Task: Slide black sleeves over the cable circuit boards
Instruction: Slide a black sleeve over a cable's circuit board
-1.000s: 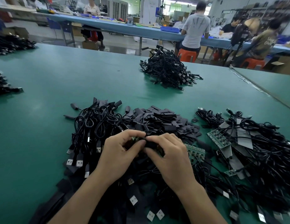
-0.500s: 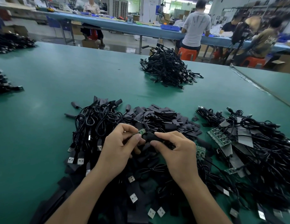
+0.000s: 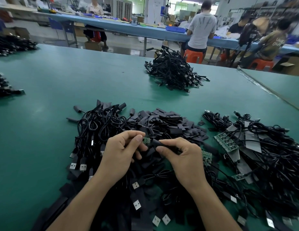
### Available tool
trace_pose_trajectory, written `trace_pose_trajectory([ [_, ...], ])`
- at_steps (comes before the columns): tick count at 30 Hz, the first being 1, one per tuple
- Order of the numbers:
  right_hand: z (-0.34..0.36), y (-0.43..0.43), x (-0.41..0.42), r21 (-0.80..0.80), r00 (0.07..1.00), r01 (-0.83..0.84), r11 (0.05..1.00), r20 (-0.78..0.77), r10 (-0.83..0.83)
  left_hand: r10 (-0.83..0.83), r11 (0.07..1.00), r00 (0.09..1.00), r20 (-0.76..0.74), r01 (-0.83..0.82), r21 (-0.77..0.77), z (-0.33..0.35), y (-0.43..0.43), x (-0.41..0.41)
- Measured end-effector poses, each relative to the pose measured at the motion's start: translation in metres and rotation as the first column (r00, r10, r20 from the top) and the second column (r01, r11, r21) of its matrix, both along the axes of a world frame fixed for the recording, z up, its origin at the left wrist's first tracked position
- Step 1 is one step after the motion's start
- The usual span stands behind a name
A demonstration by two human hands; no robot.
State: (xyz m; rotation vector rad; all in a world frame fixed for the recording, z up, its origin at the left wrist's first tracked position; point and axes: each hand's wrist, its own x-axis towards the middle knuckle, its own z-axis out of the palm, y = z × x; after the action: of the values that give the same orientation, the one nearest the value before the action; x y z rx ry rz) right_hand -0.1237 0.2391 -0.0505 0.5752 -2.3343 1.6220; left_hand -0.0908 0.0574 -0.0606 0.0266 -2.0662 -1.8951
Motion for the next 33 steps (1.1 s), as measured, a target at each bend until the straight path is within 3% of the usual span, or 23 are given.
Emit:
trace_pose_trajectory([
  [23,-0.0009,0.0016,-0.0009,-0.044,0.998,-0.053,0.998,0.036,0.054,-0.008,0.999,0.999,0.038,0.010,-0.041,0.0024,0.0001,0.0016],
  [33,-0.0020,0.0021,0.0000,0.043,0.998,-0.060,0.997,-0.013,0.060,-0.029,0.999,0.997,0.070,0.030,-0.025,0.0056,0.0024,0.0035],
])
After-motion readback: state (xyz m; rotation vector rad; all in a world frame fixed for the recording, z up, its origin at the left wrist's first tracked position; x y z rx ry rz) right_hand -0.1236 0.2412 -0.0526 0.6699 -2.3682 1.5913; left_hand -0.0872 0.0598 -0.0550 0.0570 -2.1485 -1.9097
